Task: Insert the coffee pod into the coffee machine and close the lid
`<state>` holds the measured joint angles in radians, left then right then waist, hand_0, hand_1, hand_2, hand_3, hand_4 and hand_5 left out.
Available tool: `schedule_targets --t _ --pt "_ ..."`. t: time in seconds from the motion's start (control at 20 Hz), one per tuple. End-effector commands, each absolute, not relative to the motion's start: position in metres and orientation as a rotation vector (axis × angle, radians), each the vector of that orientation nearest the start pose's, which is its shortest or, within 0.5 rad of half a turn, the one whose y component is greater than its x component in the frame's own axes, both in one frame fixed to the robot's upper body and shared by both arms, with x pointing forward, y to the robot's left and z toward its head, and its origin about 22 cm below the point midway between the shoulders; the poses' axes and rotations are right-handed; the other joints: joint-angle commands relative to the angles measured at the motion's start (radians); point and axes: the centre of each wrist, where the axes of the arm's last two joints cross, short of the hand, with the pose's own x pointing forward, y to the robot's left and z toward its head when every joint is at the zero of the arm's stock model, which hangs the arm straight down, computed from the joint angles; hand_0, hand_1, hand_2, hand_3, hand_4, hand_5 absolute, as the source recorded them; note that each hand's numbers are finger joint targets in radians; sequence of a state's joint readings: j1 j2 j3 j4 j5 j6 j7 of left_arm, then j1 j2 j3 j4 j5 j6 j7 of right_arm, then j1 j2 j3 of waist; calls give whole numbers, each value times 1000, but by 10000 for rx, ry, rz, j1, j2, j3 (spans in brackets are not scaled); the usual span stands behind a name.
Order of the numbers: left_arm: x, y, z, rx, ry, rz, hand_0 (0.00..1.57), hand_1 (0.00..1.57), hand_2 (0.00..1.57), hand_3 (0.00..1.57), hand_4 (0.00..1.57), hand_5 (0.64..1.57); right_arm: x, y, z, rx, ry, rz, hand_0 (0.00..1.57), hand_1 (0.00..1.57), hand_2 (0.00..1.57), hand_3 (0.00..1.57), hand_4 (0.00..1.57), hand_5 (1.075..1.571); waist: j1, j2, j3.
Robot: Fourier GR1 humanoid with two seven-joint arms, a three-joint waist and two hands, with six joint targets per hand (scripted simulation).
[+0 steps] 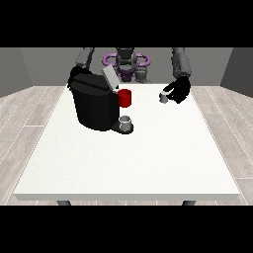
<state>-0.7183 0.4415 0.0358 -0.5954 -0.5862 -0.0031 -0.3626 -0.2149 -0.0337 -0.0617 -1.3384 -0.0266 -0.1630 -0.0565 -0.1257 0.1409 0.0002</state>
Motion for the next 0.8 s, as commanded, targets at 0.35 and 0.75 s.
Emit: schedule_targets --t 0.35,0.75 --pt "430 293 109 5938 -15493 -9490 1235 1235 1323 1291 571 1571 301 -216 -13 -836 -15640 -732 0 0 0 0 443 1571 -221 -317 1" --pt "448 275 168 7075 -16490 -8989 1011 1011 1199 1224 543 1571 310 -208 2 -357 -16372 -290 0 0 0 0 476 1571 -920 198 0"
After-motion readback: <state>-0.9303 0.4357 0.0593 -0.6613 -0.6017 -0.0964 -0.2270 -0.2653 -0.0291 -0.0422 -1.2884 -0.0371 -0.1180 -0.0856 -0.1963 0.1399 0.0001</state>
